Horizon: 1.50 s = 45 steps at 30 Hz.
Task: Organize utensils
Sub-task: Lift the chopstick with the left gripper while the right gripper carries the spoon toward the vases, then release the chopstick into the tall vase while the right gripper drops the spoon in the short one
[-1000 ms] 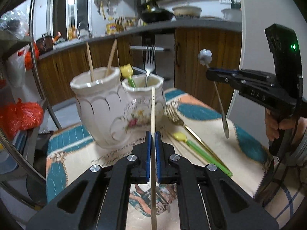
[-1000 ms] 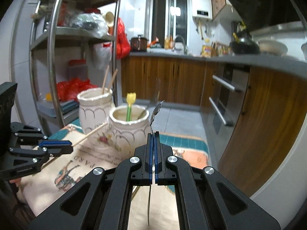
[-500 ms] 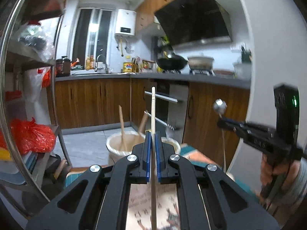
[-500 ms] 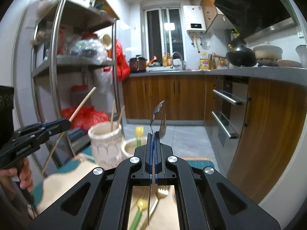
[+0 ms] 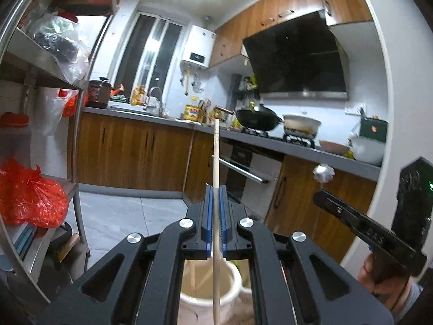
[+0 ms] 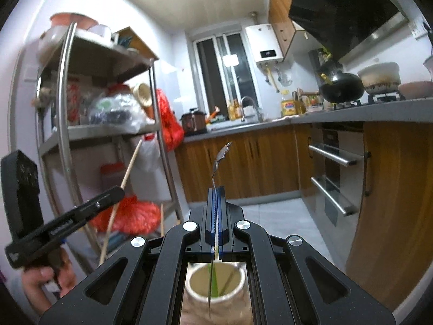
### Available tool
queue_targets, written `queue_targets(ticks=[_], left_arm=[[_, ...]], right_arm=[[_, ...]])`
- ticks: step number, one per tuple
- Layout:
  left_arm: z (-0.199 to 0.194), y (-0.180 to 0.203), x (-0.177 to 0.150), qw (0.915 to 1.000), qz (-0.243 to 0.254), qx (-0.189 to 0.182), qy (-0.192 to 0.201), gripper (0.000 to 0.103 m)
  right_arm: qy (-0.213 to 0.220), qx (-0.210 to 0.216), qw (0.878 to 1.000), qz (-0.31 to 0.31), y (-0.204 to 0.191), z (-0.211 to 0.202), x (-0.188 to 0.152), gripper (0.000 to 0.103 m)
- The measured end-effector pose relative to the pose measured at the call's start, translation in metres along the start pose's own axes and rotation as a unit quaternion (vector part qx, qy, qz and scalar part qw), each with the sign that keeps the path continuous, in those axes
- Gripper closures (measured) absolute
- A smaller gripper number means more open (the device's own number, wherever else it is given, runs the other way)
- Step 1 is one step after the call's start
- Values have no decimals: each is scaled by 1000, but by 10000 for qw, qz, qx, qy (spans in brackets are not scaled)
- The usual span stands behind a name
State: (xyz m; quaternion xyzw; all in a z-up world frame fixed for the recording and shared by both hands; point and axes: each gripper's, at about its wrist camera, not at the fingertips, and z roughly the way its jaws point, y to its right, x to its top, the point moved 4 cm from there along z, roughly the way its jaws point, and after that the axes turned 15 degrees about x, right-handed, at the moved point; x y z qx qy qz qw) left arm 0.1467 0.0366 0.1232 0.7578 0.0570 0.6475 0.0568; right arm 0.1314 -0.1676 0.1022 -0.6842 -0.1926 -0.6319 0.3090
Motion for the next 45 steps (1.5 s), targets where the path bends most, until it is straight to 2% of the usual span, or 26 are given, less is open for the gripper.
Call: queue_targets(ticks=[8, 10, 17, 24, 32, 39, 45], left_arm=[[42, 0, -1, 9974, 22, 644, 311, 99], [52, 1, -9, 9968, 83, 750, 265, 99], [52, -2, -27, 9970, 315, 703, 82, 99], [30, -1, -39, 9953, 710, 631, -164, 99], [17, -12, -52, 9933, 607, 728, -662, 99], [22, -9, -61, 9898, 854, 838, -776, 99], [25, -14, -63, 9888, 858, 906, -824, 99]], right_arm=[[165, -49, 9997, 172, 18, 32, -11, 101], [109, -69, 9998, 117, 18, 38, -16, 101], [-363, -77, 9993, 89, 27, 54, -38, 101], [-596, 17, 9980, 215, 28, 45, -51, 101], [-858, -118, 9961, 196, 24, 33, -65, 101], [-1078, -281, 9936, 198, 28, 37, -74, 101], [-1100, -395, 9928, 275, 33, 37, -74, 100]])
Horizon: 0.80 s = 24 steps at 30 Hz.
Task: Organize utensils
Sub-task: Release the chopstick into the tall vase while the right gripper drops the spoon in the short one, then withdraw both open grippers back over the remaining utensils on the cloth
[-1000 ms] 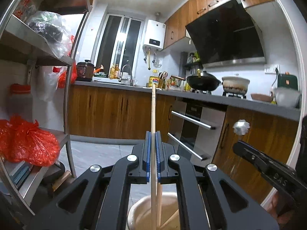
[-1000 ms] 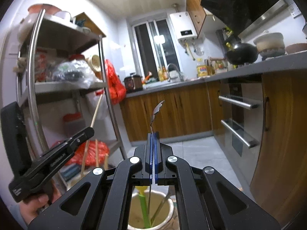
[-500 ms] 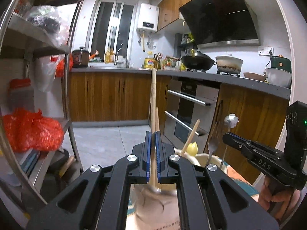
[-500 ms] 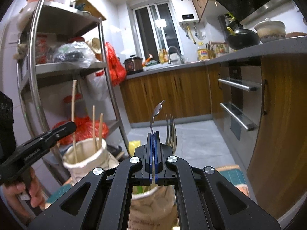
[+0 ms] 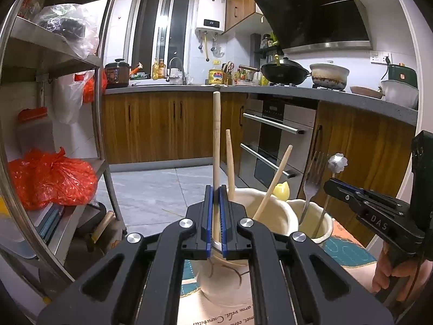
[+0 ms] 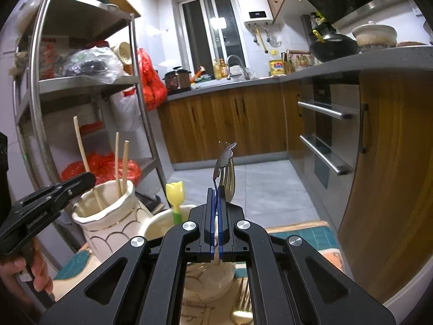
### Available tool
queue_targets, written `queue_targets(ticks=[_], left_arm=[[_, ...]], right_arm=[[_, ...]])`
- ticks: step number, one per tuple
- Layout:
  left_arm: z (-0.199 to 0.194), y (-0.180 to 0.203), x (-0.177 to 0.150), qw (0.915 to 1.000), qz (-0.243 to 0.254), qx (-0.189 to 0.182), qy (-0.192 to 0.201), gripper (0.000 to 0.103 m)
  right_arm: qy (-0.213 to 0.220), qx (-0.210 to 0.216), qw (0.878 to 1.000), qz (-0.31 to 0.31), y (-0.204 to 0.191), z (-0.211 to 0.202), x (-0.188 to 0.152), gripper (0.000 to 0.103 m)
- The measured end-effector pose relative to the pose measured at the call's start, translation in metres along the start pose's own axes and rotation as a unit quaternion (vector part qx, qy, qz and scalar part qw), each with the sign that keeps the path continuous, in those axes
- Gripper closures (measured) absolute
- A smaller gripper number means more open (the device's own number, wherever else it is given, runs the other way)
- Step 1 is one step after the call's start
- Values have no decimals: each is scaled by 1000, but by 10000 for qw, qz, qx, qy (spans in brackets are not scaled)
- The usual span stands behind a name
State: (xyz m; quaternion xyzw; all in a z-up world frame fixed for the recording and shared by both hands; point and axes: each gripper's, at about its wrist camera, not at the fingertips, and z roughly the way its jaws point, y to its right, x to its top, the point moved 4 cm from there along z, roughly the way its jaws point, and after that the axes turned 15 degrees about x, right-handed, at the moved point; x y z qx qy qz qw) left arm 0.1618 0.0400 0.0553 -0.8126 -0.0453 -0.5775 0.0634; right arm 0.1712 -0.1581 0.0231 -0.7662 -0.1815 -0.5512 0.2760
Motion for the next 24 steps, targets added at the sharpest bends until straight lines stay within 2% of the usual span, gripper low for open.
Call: queue_targets(ticks=[12, 14, 17, 19, 23, 24], left_arm=[[5, -5, -2, 9998, -2, 191, -74, 97], [4, -4, -2, 9998, 2, 206, -86, 96], [3, -4, -1, 9997, 14, 222, -88, 94], [1, -4, 0, 9997, -5, 253, -35, 69], [-7, -5, 2, 9995, -12, 295, 87, 53], [-9, -6, 2, 9995, -22, 310, 102, 46]], right_arm=[[-131, -45, 9998, 105, 10, 5, -3, 97], [-156, -23, 9998, 124, 10, 7, -3, 92], [-141, 47, 9998, 130, 8, 5, -2, 79], [-114, 75, 9998, 118, 7, 2, 0, 74], [-66, 115, 9998, 117, 4, -6, 5, 66], [-69, 120, 9998, 118, 3, -7, 5, 60]])
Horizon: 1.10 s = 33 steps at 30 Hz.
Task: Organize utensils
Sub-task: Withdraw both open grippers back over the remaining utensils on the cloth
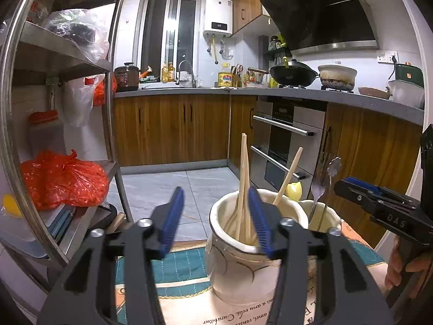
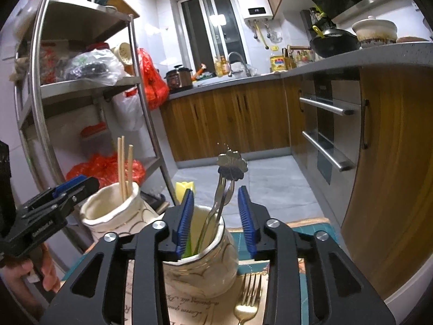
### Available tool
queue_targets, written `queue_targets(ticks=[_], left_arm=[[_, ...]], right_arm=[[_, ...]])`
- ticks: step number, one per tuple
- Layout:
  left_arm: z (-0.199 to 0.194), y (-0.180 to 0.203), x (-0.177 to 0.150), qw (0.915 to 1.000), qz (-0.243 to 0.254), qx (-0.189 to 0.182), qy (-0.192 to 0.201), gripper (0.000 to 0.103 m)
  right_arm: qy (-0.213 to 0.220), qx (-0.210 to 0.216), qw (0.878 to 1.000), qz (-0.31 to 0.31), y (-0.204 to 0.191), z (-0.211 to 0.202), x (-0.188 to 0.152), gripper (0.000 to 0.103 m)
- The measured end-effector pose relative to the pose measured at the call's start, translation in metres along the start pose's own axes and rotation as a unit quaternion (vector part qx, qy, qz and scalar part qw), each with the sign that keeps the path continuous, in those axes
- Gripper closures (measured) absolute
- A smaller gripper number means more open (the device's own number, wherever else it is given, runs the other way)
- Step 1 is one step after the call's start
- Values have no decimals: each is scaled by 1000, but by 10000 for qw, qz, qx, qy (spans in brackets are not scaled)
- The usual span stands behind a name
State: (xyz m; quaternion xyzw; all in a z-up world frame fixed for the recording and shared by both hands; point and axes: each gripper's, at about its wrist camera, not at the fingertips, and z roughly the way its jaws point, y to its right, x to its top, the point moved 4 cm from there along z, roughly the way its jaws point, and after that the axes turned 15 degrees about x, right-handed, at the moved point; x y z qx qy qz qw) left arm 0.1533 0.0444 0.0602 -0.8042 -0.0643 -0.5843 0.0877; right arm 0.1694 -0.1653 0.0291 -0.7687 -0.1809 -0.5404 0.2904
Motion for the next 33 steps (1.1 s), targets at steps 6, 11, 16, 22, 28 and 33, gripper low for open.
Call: queue_targets(ticks=[6, 11, 16, 22, 28, 33], left_arm=[[-13, -4, 0, 9999, -76, 89, 116, 17], [-25, -9, -4, 9997, -126, 139, 133, 5], [-39, -4, -14, 9999, 40, 76, 116, 5], [-53, 12, -26, 9995, 260, -151, -52, 5], [-65, 28, -43, 9976, 529, -363, -266, 5], [-68, 42, -66, 9940, 651, -571, -675, 5]], right_arm=[[81, -28, 9999, 92, 1, -22, 1, 21], [146, -111, 9998, 74, 2, -42, 0, 5], [74, -424, 9991, 6, 8, -59, -7, 5], [-186, -609, 9979, 61, 17, -71, -20, 5], [-642, -754, 9951, 46, 19, -74, -37, 5], [-1047, -804, 9912, 22, 17, -72, -53, 5]])
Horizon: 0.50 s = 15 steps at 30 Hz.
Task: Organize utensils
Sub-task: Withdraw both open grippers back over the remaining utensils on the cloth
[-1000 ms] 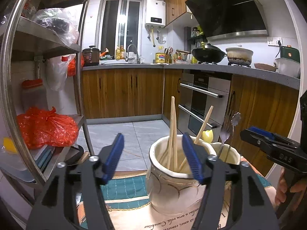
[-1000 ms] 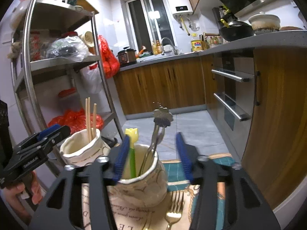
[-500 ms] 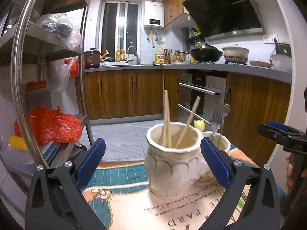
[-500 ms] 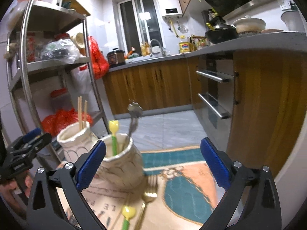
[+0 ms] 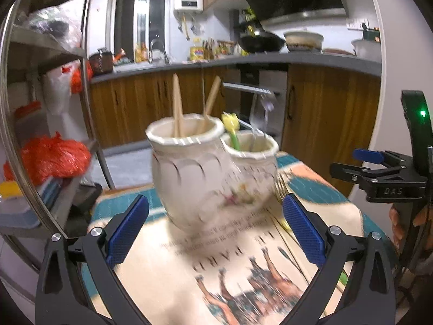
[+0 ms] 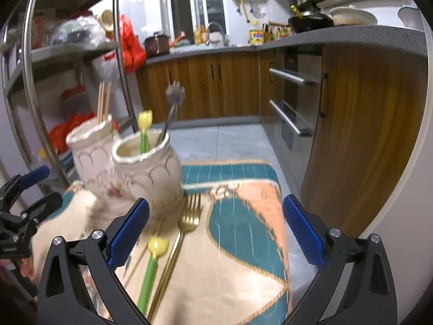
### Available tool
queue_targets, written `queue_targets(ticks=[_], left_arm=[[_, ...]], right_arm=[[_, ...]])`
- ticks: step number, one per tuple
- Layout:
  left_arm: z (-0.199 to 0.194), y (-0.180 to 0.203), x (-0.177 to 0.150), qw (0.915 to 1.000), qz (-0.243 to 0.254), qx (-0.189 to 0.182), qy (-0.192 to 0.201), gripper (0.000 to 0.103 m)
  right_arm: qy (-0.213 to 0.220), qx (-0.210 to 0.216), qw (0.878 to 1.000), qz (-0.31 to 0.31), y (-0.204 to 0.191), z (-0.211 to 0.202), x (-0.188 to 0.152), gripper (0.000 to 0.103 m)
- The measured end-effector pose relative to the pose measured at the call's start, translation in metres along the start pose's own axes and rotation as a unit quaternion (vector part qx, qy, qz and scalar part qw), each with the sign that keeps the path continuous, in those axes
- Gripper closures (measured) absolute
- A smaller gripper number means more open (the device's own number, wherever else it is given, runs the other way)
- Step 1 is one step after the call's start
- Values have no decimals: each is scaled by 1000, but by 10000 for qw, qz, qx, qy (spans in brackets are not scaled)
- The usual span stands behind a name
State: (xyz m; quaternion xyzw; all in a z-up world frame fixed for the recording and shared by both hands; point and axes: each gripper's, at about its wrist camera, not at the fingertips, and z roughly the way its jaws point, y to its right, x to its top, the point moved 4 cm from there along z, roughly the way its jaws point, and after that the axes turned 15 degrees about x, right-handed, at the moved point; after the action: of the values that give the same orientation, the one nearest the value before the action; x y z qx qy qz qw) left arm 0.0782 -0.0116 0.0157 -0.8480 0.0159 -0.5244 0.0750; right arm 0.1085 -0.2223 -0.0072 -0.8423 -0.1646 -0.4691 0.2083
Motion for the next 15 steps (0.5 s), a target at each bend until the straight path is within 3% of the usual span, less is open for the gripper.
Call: queue_targets(ticks=[5, 15], left_arm=[[-6, 16, -16, 9993, 130, -235, -253, 5], [-7, 48, -42, 9941, 654, -361, -781, 5]], right_arm=[[-574, -27, 9983, 4, 1, 14, -17, 5], [-819, 79, 9960, 342, 10, 24, -23, 6]])
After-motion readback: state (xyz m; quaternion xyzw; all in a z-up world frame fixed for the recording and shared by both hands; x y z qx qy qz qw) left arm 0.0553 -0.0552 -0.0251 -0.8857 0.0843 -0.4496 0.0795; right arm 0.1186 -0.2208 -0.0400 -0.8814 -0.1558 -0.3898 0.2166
